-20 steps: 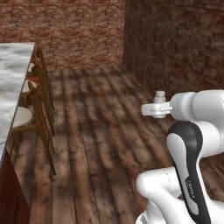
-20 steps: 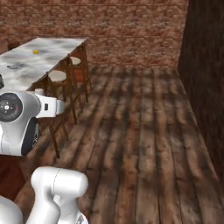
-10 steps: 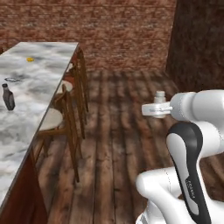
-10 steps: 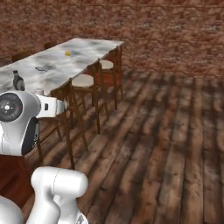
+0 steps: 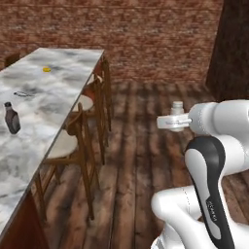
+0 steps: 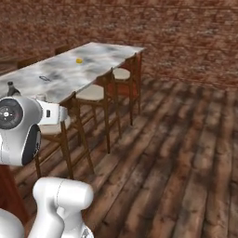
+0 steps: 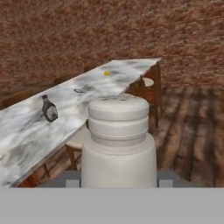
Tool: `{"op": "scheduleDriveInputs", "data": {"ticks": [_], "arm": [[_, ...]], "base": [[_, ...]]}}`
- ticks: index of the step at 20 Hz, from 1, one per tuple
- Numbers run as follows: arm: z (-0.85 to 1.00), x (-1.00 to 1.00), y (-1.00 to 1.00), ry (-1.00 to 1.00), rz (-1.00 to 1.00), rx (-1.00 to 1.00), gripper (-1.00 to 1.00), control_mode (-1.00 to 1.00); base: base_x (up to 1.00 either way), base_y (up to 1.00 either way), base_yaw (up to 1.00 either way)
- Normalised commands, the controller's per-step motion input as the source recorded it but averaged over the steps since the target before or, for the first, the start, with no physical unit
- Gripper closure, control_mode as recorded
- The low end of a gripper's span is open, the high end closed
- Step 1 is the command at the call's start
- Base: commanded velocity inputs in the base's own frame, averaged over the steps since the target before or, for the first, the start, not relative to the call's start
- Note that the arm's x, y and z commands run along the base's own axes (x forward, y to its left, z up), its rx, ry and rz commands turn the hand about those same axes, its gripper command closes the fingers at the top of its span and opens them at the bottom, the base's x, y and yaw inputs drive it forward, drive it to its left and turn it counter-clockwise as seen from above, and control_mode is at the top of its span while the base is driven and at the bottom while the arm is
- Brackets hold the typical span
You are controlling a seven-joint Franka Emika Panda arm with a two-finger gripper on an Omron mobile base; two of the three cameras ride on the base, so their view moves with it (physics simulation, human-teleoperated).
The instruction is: Move the shaker and syrup bottle from the cabinet to the dining counter.
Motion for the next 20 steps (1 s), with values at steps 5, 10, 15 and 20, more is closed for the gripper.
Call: {"op": "scheduleDriveInputs", "data": {"ticks": [5, 10, 15, 20], "arm": [[0.0, 0.0, 0.0, 0.0, 0.0, 0.0, 1.0, 1.0], [0.0, 0.0, 0.0, 0.0, 0.0, 0.0, 1.0, 1.0], [0.0, 0.0, 0.0, 0.0, 0.0, 0.0, 1.0, 1.0], [0.0, 0.0, 0.0, 0.0, 0.0, 0.0, 1.0, 1.0]], "base": [[0.62, -0.06, 0.5], [0.55, -0.12, 0.51], [0.51, -0.23, 0.39], [0.52, -0.28, 0.29]]}}
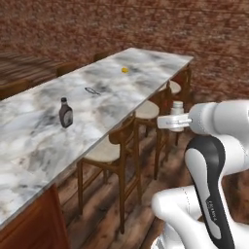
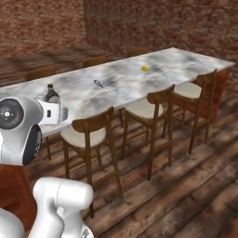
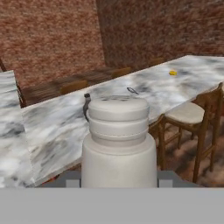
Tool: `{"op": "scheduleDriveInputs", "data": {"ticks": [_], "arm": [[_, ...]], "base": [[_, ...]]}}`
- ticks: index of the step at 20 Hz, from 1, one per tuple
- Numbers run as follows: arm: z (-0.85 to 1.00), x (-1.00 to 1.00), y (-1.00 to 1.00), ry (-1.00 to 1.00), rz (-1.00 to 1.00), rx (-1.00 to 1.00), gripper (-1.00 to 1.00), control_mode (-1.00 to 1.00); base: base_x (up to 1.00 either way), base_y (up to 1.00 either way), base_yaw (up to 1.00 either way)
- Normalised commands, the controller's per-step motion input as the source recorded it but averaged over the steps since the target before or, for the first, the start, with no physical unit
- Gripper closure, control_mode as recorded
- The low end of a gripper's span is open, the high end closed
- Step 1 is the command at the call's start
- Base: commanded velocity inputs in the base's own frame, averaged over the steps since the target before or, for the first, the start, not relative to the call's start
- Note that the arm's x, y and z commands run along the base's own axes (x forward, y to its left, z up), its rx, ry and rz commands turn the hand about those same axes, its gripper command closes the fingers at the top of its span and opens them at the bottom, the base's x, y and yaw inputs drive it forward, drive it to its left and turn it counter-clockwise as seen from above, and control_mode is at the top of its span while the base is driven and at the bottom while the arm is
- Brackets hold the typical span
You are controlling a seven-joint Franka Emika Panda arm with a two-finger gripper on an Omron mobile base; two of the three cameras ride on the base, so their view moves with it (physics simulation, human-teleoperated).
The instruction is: Move the shaker and syrup bottle from the cabinet to the dining counter.
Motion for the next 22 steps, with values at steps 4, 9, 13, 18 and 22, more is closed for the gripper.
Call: {"op": "scheduleDriveInputs", "data": {"ticks": [4, 9, 13, 18, 22], "arm": [[0.0, 0.0, 0.0, 0.0, 0.0, 0.0, 1.0, 1.0], [0.0, 0.0, 0.0, 0.0, 0.0, 0.0, 1.0, 1.0], [0.0, 0.0, 0.0, 0.0, 0.0, 0.0, 1.0, 1.0], [0.0, 0.0, 0.0, 0.0, 0.0, 0.0, 1.0, 1.0], [0.0, 0.0, 0.0, 0.0, 0.0, 0.0, 1.0, 1.0]], "base": [[0.48, -0.31, 0.23], [0.52, -0.34, 0.18], [0.58, -0.1, 0.23], [0.48, 0.02, 0.17], [0.48, 0.04, 0.07]]}}
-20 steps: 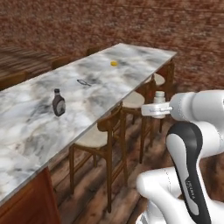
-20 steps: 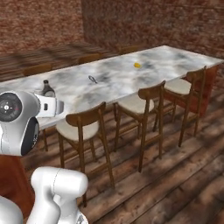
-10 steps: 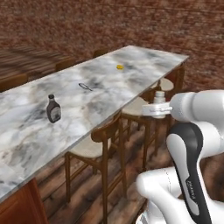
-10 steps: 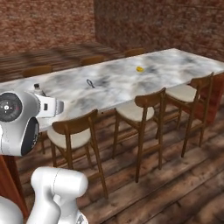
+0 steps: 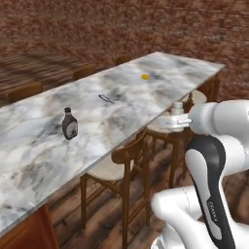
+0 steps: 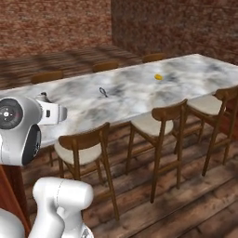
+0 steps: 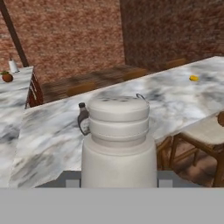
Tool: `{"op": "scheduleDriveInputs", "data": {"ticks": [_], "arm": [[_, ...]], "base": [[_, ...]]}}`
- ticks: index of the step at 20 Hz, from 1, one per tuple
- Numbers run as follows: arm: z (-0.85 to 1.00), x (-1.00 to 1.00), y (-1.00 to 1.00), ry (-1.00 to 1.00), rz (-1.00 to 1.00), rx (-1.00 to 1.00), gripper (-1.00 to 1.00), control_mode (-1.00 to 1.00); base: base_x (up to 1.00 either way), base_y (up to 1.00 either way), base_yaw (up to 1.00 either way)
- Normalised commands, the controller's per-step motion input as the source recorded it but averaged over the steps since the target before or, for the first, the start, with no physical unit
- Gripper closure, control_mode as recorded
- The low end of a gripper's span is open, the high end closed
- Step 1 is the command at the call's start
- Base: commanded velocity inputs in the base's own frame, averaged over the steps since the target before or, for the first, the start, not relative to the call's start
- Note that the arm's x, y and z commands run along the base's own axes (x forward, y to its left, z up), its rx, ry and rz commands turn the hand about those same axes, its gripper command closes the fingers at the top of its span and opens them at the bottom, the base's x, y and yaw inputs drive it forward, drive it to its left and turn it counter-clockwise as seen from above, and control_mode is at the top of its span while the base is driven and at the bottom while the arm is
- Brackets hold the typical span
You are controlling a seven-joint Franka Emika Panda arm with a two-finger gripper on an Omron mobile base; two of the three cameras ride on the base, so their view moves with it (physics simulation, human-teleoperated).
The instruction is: Move the shaker and syrup bottle from the cabinet to the dining counter.
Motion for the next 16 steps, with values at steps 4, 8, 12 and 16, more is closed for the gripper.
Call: {"op": "scheduleDriveInputs", "data": {"ticks": [4, 8, 12, 16], "arm": [[0.0, 0.0, 0.0, 0.0, 0.0, 0.0, 1.0, 1.0], [0.0, 0.0, 0.0, 0.0, 0.0, 0.0, 1.0, 1.0], [0.0, 0.0, 0.0, 0.0, 0.0, 0.0, 1.0, 1.0], [0.0, 0.0, 0.0, 0.0, 0.0, 0.0, 1.0, 1.0]], "base": [[0.52, 0.06, 0.02], [0.52, 0.0, 0.0], [0.53, 0.0, 0.0], [0.57, 0.0, 0.0]]}}
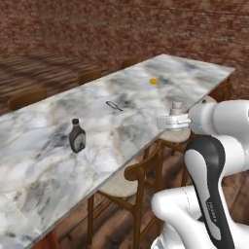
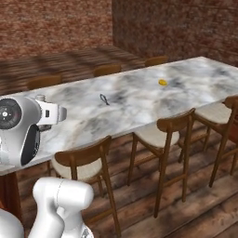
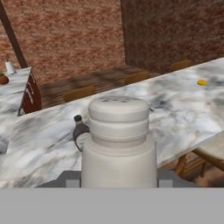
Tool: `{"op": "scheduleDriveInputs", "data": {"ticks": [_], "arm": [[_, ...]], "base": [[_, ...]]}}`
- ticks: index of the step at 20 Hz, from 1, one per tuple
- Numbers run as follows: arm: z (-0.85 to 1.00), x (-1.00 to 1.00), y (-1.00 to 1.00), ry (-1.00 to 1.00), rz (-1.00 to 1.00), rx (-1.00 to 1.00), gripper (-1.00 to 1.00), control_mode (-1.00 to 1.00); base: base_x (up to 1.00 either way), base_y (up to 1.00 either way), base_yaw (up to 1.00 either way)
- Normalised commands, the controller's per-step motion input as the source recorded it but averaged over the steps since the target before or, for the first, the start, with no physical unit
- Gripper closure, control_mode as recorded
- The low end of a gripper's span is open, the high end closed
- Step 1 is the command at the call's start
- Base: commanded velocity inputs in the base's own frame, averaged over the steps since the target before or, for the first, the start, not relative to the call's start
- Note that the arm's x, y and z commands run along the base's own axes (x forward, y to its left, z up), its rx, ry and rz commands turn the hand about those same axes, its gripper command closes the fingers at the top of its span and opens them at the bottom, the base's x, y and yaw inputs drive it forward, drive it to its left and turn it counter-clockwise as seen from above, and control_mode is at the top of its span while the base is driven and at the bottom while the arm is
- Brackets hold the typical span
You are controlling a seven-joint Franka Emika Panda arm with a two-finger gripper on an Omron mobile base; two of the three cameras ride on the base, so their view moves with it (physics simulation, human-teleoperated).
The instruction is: Move the shaker and syrup bottle from the cabinet to the dining counter.
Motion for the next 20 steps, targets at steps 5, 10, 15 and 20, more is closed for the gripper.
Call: {"op": "scheduleDriveInputs", "data": {"ticks": [5, 10, 15, 20], "arm": [[0.0, 0.0, 0.0, 0.0, 0.0, 0.0, 1.0, 1.0], [0.0, 0.0, 0.0, 0.0, 0.0, 0.0, 1.0, 1.0], [0.0, 0.0, 0.0, 0.0, 0.0, 0.0, 1.0, 1.0], [0.0, 0.0, 0.0, 0.0, 0.0, 0.0, 1.0, 1.0]], "base": [[0.58, 0.01, 0.0], [0.49, 0.0, 0.02], [0.22, 0.0, 0.03], [0.0, 0.0, 0.0]]}}
